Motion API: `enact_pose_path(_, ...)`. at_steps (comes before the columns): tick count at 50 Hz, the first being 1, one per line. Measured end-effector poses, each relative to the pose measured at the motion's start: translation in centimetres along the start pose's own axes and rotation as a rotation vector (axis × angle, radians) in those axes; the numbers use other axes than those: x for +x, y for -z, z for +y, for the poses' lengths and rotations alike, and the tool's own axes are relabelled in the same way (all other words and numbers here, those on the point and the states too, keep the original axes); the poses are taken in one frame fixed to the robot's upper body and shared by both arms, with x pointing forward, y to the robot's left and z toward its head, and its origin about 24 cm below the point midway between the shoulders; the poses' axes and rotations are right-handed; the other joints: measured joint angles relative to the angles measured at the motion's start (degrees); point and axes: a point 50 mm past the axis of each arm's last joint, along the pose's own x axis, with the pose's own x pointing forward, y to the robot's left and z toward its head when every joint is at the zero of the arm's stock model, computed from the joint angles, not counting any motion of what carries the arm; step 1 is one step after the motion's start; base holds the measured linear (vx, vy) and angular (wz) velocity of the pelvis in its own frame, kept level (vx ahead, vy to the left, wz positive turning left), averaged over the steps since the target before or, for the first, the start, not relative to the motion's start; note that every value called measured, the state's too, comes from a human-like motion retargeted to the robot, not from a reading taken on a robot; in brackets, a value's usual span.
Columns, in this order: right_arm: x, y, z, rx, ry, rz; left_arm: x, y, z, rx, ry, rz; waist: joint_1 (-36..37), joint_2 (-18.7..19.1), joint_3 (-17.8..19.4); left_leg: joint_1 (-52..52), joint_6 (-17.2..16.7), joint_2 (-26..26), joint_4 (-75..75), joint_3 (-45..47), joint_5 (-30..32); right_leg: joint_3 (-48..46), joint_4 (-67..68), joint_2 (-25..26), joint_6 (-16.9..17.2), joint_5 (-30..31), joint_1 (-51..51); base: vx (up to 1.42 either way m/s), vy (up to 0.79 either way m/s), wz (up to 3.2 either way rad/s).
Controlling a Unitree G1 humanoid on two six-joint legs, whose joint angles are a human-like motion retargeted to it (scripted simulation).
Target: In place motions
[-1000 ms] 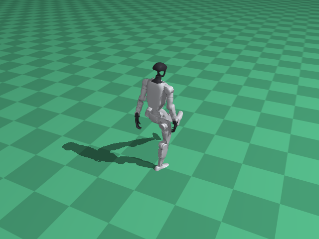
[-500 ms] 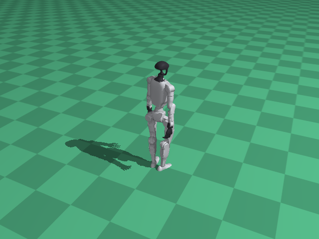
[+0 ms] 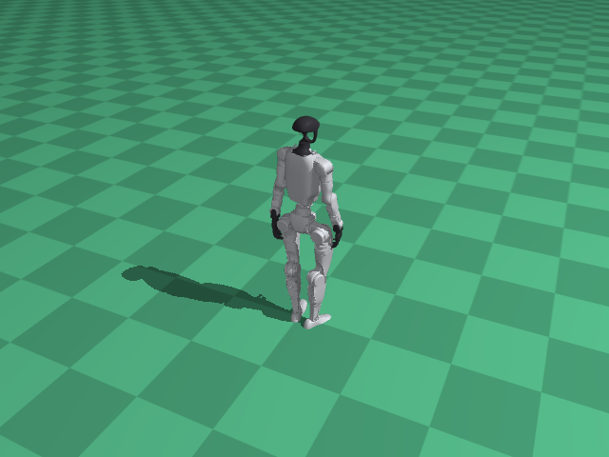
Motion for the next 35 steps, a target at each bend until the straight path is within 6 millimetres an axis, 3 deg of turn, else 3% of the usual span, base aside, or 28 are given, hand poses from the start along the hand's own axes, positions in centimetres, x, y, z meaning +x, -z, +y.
enact_pose_path(4, -0.1, 0.8, -0.3, 0.028, 0.014, 0.025, -0.1, 1.7, 0.5, -0.045, -0.005, 0.039, 1.27, -0.41, -0.18, 0.30, 0.71, -0.49, 0.46, -0.96, -0.83, -0.49, 0.63, -0.54, 0.53, -0.44, 0.37, 0.07, 0.12, 0.11)
enact_pose_path(8, -0.3, 2.9, -0.3, 0.062, 0.026, 0.095, -0.2, 3.0, 1.1, -0.085, -0.016, 0.066, 1.63, -0.38, -0.80, 0.42, 1.23, -0.61, 1.54, -2.56, -1.84, -1.89, 3.17, -1.13, 1.22, -2.11, 0.42, 0.10, 0.13, 0.30)
enact_pose_path(11, -0.7, 4.7, -0.4, 0.063, 0.040, 0.156, -0.3, 2.9, 1.3, -0.124, -0.023, 0.056, 1.22, 0.21, -1.17, -0.58, 1.20, 0.31, 3.39, -4.05, -2.78, -3.08, 10.85, -1.10, 0.98, -2.70, -2.54, 0.07, 0.09, 0.30)
enact_pose_path(15, -1.3, 7.0, -0.6, 0.040, 0.057, 0.243, -0.5, 1.4, 1.9, -0.141, -0.027, 0.015, -1.86, 1.61, 1.32, -0.07, 0.98, 2.96, 5.89, -5.69, -3.64, -4.69, 19.63, -2.34, 1.62, -3.27, -9.11, 0.02, 0.07, 0.34)
enact_pose_path(20, -2.2, 9.8, -0.7, 0.096, 0.074, 0.326, -0.9, -2.9, 2.1, -0.058, -0.070, -0.061, -4.98, 1.72, 5.20, 1.92, 1.63, 4.25, 6.96, -6.81, -4.50, -6.04, 10.66, -5.38, -1.61, -9.38, -24.44, -0.10, 0.04, -0.02)
enact_pose_path(25, -2.7, 11.2, -0.7, 0.188, 0.096, 0.359, -2.4, -10.3, 1.3, 0.071, -0.071, -0.227, -11.82, 5.31, 8.57, -1.44, 2.28, 7.98, 7.76, -9.18, -3.71, -6.14, 14.58, -9.67, -8.21, -15.08, -49.68, -0.25, 0.05, 0.30)
enact_pose_path(30, -3.9, 14.1, -0.2, 0.327, 0.095, 0.443, -4.2, -16.5, -1.6, 0.200, -0.065, -0.410, -15.65, 9.76, 12.78, -3.86, 2.12, 12.77, 9.13, -11.67, -2.98, 2.24, 12.53, -11.85, -12.29, -12.35, -67.27, -0.13, 0.03, 0.56)
enact_pose_path(35, -4.8, 15.9, -0.3, 0.307, 0.115, 0.508, -4.8, -18.7, -4.5, 0.266, -0.005, -0.508, -15.31, 12.69, 13.13, -5.69, 2.52, 14.44, 11.12, -12.40, -3.94, 7.83, 9.09, -9.00, -12.56, -7.28, -71.59, -0.01, 0.04, -0.20)
